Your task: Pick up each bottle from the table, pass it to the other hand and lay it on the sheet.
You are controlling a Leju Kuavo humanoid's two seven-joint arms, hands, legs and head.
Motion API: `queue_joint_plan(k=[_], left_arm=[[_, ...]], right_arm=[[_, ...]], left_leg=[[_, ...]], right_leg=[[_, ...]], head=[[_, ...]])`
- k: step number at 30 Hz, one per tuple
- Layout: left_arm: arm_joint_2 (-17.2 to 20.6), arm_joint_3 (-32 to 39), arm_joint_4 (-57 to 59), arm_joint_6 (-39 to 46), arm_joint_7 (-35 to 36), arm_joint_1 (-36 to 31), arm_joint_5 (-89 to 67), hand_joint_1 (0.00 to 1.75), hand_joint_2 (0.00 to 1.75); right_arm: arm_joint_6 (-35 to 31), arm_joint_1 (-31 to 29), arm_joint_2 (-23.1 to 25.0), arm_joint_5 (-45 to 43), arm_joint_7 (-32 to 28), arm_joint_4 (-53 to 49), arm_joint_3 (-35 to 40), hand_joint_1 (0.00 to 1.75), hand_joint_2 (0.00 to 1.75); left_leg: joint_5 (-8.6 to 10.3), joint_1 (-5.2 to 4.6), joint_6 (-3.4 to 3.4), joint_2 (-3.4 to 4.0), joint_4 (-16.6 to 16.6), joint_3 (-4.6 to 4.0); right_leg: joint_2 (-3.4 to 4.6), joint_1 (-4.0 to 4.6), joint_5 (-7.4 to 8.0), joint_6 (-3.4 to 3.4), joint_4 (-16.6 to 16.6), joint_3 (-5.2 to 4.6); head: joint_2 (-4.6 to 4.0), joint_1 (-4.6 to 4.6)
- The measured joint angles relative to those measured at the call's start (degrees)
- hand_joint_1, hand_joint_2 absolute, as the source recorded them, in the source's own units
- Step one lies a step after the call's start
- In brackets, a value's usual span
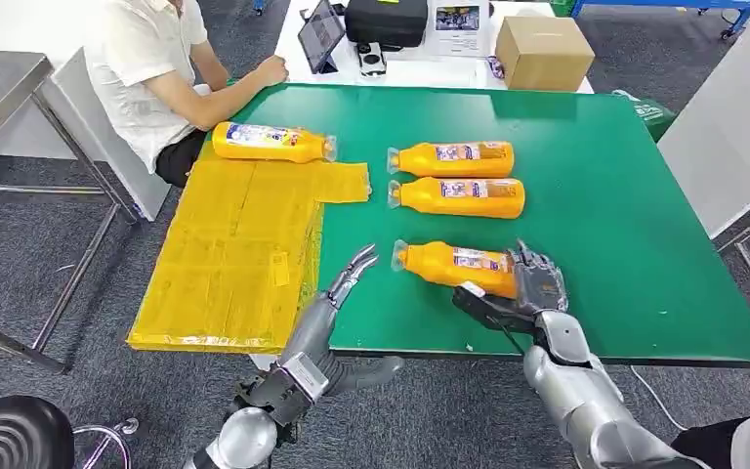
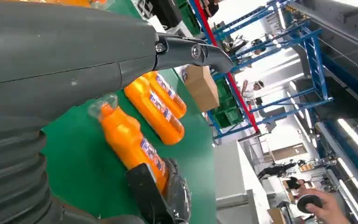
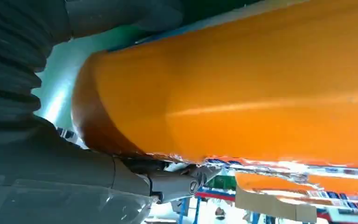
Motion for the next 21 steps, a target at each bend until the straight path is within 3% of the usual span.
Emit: queue_joint_plan(k=[17, 19, 21], left_arm=[[0.0, -0.4, 1.0, -0.4, -1.2, -1.7, 2.4, 0.0, 1.75], [0.0, -0.4, 1.0, -0.3, -1.3, -1.7, 3.2, 0.0, 1.75], [-0.1, -0.3, 1.2, -1.0, -0.5, -1.5, 6.4, 0.0, 1.75]], right_arm=[[0.7, -1.2, -0.9, -3.7, -8.6, 4.0, -0.4, 1.75, 1.75], [0.8, -1.1, -0.7, -6.5, -11.5, 4.0, -1.2, 1.75, 1.75], [2.4, -0.7, -0.2, -13.8, -18.2, 3.8, -3.3, 1.75, 1.75]], left_leg=[[-0.04, 0.02, 0.0, 0.01, 0.0, 0.4], [-0.04, 0.02, 0.0, 0.01, 0.0, 0.4], [-0.05, 0.03, -0.01, 0.03, 0.0, 0.41]], right_leg=[[-0.01, 0.03, -0.02, 0.0, 0.0, 0.37], [-0.01, 0.03, -0.02, 0.0, 0.0, 0.41], [0.01, 0.05, -0.02, 0.0, 0.0, 0.46]], head=[[0.0, 0.0], [0.0, 0.02], [0.0, 0.02]])
